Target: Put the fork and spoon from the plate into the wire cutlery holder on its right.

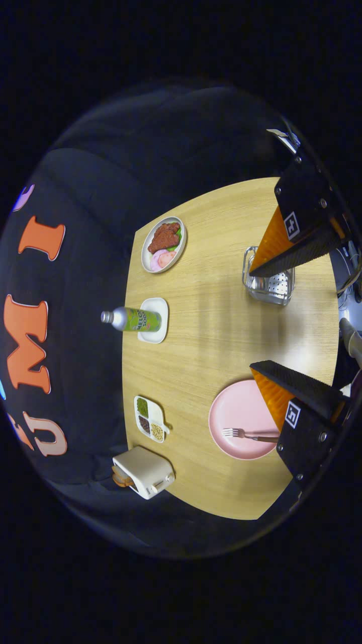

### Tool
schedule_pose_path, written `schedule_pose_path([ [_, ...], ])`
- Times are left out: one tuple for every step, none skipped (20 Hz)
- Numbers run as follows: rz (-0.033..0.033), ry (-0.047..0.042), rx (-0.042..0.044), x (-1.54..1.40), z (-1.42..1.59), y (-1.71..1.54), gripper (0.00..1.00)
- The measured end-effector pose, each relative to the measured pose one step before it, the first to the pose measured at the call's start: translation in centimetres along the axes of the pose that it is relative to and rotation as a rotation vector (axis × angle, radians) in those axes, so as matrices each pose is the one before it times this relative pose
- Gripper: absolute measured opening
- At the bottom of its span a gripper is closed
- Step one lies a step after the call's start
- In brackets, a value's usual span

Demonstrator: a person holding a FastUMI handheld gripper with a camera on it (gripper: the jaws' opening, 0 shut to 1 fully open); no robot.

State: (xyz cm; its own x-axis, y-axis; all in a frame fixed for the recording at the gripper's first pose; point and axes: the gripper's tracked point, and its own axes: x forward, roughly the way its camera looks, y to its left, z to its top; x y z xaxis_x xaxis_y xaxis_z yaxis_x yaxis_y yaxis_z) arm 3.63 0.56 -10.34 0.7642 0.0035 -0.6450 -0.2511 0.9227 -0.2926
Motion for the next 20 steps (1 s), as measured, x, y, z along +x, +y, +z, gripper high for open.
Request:
schedule_pose_path([
  [0.00698, -0.0317, -0.01917, -0.133, 0.398, 0.957, 1.0],
  [0.01578, -0.03209, -0.01703, 0.09, 0.43, 1.463, 1.0],
  [0.0174, -0.02364, -0.01555, -0.086, 0.156, 1.505, 1.0],
  [0.0179, -0.01514, -0.01107, 0.088, -0.045, 1.425, 1.0],
  [0.02073, -0.01618, -0.00964, 0.329, -0.166, 1.575, 1.0],
  [0.01791, -0.01075, -0.00863, 0.495, -0.175, 1.467, 1.0],
  [0.01526, -0.00541, -0.00516, 0.374, -0.398, 1.358, 1.0],
  [0.02153, -0.00826, 0.00039, 0.399, -0.222, 1.486, 1.0],
  [0.02533, -0.00841, 0.00916, 0.374, -0.117, 1.611, 1.0],
  [0.02404, -0.00562, 0.00607, 0.369, -0.179, 1.433, 1.0],
  [0.01067, -0.00598, -0.00135, 0.437, -0.298, 1.084, 1.0],
  [0.00612, -0.01042, -0.00662, 0.419, -0.207, 0.88, 1.0],
  [0.00861, -0.01421, -0.00811, 0.309, -0.174, 0.989, 1.0],
  [0.00818, -0.01161, -0.00929, 0.365, -0.204, 0.842, 1.0],
  [0.00579, -0.01281, -0.00579, 0.16, -0.37, 0.756, 1.0],
  [0.00415, -0.00383, -0.00358, 0.264, -0.398, 0.531, 1.0],
  [0.0056, 0.00057, -0.00042, 0.39, -0.553, 0.695, 1.0],
  [0.00335, -0.00671, 0.0016, 0.274, -0.266, 0.441, 1.0],
  [0.00278, -0.0119, -0.00151, 0.28, -0.094, 0.333, 1.0],
  [0.00072, -0.00995, -0.00138, 0.417, -0.221, 0.353, 1.0],
])
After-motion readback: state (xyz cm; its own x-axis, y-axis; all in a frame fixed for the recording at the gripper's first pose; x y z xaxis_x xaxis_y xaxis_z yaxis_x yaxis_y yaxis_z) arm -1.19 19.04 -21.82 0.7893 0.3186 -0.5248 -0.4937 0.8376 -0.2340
